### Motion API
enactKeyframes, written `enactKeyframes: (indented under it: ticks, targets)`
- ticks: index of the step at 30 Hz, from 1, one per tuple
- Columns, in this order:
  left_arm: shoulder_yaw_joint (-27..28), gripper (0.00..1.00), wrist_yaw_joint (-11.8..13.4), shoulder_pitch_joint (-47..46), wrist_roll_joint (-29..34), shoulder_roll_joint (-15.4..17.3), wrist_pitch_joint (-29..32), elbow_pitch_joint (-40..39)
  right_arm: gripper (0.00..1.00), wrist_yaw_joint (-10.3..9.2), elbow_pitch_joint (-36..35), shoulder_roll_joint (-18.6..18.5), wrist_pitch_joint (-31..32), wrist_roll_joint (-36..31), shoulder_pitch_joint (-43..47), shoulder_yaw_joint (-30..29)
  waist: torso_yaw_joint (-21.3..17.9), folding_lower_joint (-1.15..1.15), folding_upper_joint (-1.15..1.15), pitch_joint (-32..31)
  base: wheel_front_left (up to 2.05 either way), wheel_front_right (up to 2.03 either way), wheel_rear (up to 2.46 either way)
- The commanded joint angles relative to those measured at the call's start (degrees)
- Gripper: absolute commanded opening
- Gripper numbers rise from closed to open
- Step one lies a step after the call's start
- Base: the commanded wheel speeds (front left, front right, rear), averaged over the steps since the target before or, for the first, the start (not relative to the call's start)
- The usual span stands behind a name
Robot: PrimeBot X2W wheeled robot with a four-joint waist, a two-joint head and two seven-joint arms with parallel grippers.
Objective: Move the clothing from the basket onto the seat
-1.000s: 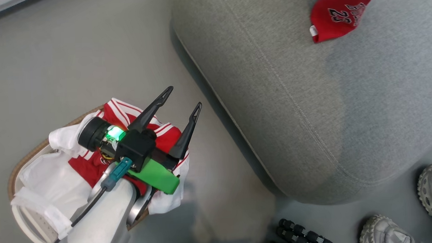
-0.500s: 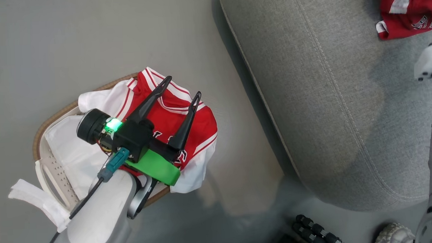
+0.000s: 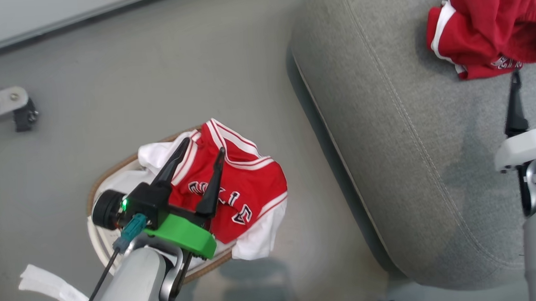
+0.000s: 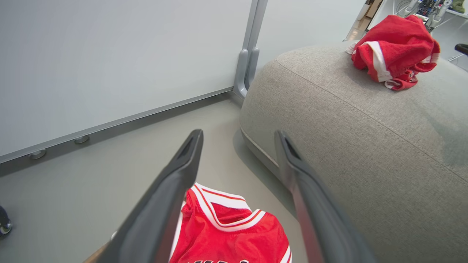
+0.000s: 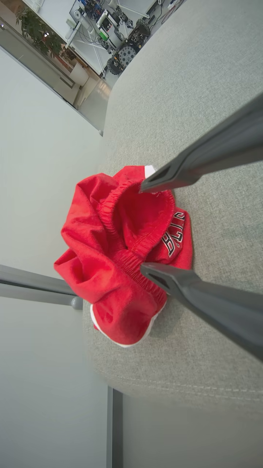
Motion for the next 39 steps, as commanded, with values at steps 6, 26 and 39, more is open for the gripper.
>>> enactKeyframes:
  ticks: [6, 26, 39]
  targets:
    - [5.5, 1.0, -0.1, 4.6, 1.7, -2.8, 0.0, 1.9, 1.0, -0.08, -2.6, 1.6, -0.1, 7.0, 3.8, 7.5, 7.3, 0.0, 0.0, -9.5, 0.0, 0.0, 0.0]
    - [22.8, 1.0, -0.1, 15.5, 7.1, -7.1, 0.0, 7.3, 1.0, -0.08, -1.2, 4.0, -0.1, 14.7, 14.0, 19.3, 17.9, 0.0, 0.0, -21.8, 0.0, 0.0, 0.0]
    - [27.1, 1.0, -0.1, 20.9, 8.1, -7.8, 0.0, 6.4, 1.0, -0.08, -0.7, 4.1, -0.1, 18.0, 18.8, 21.2, 16.8, 0.0, 0.0, -25.4, 0.0, 0.0, 0.0]
